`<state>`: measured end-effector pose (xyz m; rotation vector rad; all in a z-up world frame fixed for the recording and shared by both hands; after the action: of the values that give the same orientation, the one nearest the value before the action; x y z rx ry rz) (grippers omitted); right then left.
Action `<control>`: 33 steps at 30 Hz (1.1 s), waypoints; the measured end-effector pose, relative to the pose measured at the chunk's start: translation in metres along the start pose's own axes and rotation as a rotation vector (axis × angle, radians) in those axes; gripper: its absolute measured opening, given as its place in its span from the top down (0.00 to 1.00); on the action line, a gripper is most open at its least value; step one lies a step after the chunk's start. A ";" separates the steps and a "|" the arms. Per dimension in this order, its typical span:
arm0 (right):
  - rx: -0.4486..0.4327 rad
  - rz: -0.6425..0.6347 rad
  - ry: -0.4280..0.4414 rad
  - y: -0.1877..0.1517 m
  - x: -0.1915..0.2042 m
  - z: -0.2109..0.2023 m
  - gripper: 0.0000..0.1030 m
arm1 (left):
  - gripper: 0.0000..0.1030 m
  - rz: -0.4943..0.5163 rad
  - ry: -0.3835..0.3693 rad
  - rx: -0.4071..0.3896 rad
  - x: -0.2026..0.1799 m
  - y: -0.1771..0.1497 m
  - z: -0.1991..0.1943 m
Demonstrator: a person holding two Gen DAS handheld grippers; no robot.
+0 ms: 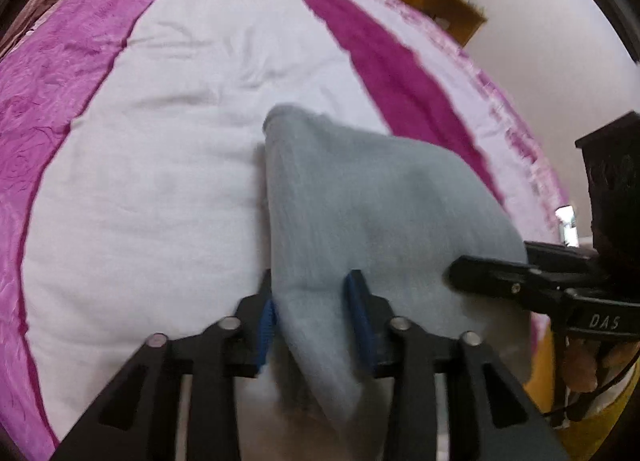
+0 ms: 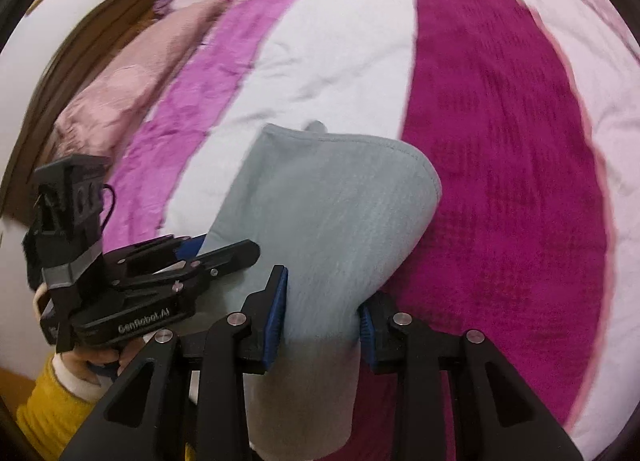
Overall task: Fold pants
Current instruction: 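Lower the folded pants bundle onto the quilt with both grippers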
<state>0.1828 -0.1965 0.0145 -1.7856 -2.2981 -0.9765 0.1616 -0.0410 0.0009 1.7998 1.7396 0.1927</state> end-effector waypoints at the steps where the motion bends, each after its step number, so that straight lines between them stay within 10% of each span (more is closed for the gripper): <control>1: 0.012 0.025 0.004 -0.004 -0.006 0.009 0.71 | 0.57 -0.020 -0.011 0.000 0.003 0.001 0.003; 17: -0.062 0.188 0.075 -0.042 -0.017 -0.040 0.66 | 0.59 0.029 0.050 0.001 -0.029 -0.022 -0.055; 23: -0.097 0.161 0.023 -0.066 -0.007 -0.053 0.66 | 0.74 0.031 0.111 -0.017 -0.038 -0.050 -0.064; 33: -0.146 0.200 -0.074 -0.088 -0.008 -0.055 0.66 | 0.70 0.024 0.183 -0.020 -0.012 -0.071 -0.049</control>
<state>0.0895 -0.2429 0.0163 -2.0940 -2.0831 -1.0851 0.0743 -0.0405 0.0066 1.8379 1.8351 0.3941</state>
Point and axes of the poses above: each gripper's, at about its wrist camera, not at the fingertips, and z roughly the way its jaws point, x to its left, y to its top, the point moved 3 cm from there along z, roughly the way its jaws point, and after that the axes turned 7 degrees about -x, right-handed, at the moved point
